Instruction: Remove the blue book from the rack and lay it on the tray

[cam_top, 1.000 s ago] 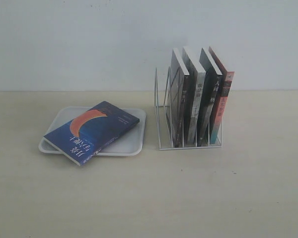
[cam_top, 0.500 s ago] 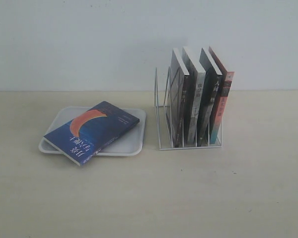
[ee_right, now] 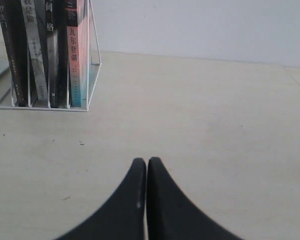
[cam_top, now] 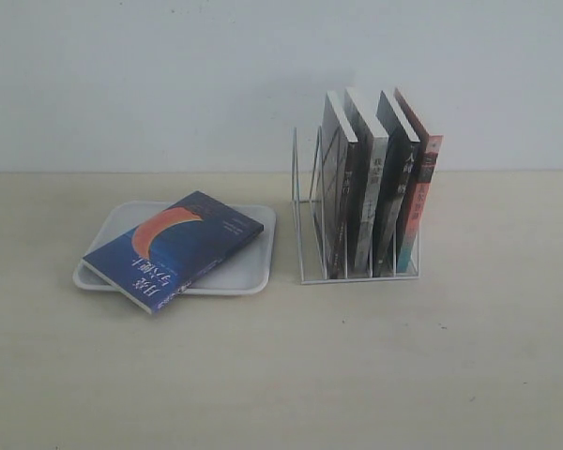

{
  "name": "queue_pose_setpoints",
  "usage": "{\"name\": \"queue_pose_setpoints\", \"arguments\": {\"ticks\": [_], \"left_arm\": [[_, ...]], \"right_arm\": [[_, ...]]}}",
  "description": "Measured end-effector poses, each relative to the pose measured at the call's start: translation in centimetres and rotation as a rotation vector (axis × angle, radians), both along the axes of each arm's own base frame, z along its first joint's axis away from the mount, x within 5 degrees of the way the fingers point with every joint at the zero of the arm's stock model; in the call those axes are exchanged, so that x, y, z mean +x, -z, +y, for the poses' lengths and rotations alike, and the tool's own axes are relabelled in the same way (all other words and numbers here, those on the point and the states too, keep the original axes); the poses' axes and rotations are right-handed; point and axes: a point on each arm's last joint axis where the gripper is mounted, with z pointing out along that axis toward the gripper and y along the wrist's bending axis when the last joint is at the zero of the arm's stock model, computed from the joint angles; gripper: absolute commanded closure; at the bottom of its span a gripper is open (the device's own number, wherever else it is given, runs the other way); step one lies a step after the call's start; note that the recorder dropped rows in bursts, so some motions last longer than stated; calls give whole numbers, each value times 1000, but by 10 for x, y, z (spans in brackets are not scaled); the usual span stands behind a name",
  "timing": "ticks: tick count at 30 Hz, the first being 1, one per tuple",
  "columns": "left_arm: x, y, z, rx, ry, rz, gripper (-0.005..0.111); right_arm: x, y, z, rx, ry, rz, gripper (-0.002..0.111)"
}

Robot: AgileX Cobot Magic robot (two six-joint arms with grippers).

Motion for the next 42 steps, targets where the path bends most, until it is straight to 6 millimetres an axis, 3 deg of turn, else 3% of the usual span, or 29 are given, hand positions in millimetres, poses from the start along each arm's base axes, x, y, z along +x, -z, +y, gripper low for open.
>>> {"name": "queue_pose_setpoints", "arguments": {"ticks": [42], "left_arm": [[0,0,0,0,0,0,103]], "right_arm": [[0,1,2,-6,-32,7,108]]}}
